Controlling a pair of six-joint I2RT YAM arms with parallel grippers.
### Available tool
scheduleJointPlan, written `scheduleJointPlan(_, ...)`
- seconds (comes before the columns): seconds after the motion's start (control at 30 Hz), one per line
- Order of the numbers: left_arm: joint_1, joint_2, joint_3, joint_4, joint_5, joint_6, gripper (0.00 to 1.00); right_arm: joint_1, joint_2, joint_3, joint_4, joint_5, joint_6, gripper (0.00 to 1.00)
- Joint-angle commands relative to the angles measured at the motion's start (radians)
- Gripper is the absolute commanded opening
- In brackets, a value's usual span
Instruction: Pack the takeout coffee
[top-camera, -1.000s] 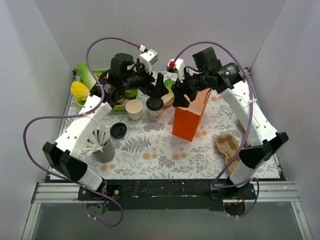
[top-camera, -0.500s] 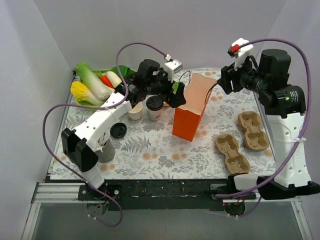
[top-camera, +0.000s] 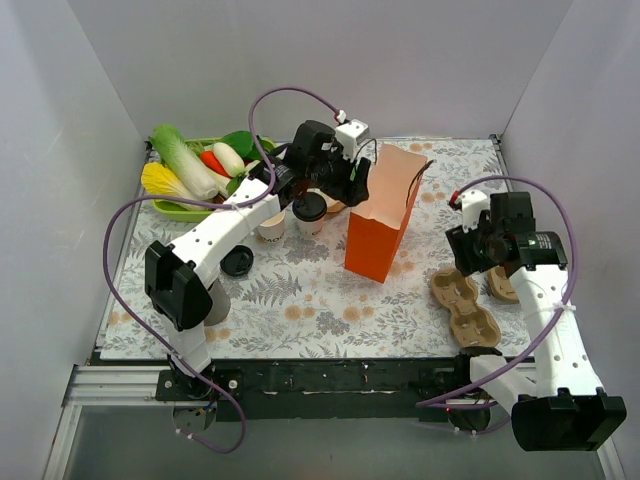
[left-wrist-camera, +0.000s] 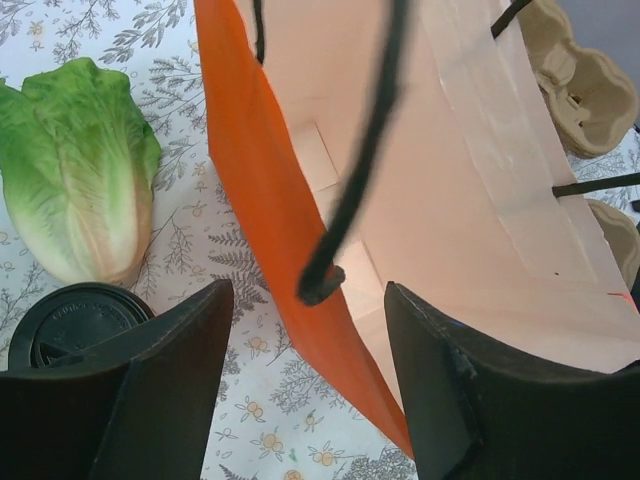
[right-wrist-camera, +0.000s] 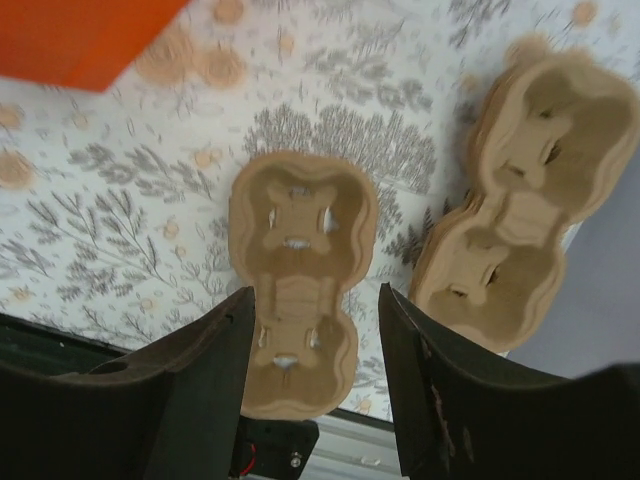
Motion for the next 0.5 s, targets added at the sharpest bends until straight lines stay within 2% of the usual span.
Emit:
scheduleJointPlan(0.0, 0.0, -0.003, 0.053, 0.011, 0.024, -0.015, 0.56, -0.036, -0.044, -0.122, 0.01, 0.024, -0.079, 0.61)
scheduleJointPlan(0.13, 0.0, 0.035, 0.069, 0.012, 0.011, -0.013, 0.45, -0.059, -0.027, -0.182, 0.025, 0.017, -0.106, 0.61)
scheduleJointPlan(0.17, 0.0, 0.038, 0.073, 0.012, 0.006, -0.01, 0.4, -0.065, -0.015, -0.187, 0.019, 0.014, -0.104, 0.61)
scheduleJointPlan(0.2, 0.0, 0.041, 0.077, 0.008, -0.006, -0.003, 0.31, -0.067, -0.008, -0.185, 0.015, 0.008, -0.103, 0.61)
scheduleJointPlan(0.37, 0.0, 0.035, 0.083, 0.009, 0.0, 0.008, 0.12, -0.065, 0.019, -0.21, -0.019, -0.043, -0.11, 0.69)
scheduleJointPlan(0.43, 0.0, 0.029, 0.081, 0.005, -0.011, 0.016, 0.0, -0.067, 0.016, -0.245, -0.019, -0.052, -0.112, 0.71)
scheduleJointPlan(0.47, 0.0, 0.021, 0.08, 0.003, -0.012, 0.02, 0.0, -0.065, 0.015, -0.257, -0.016, -0.051, -0.112, 0.71)
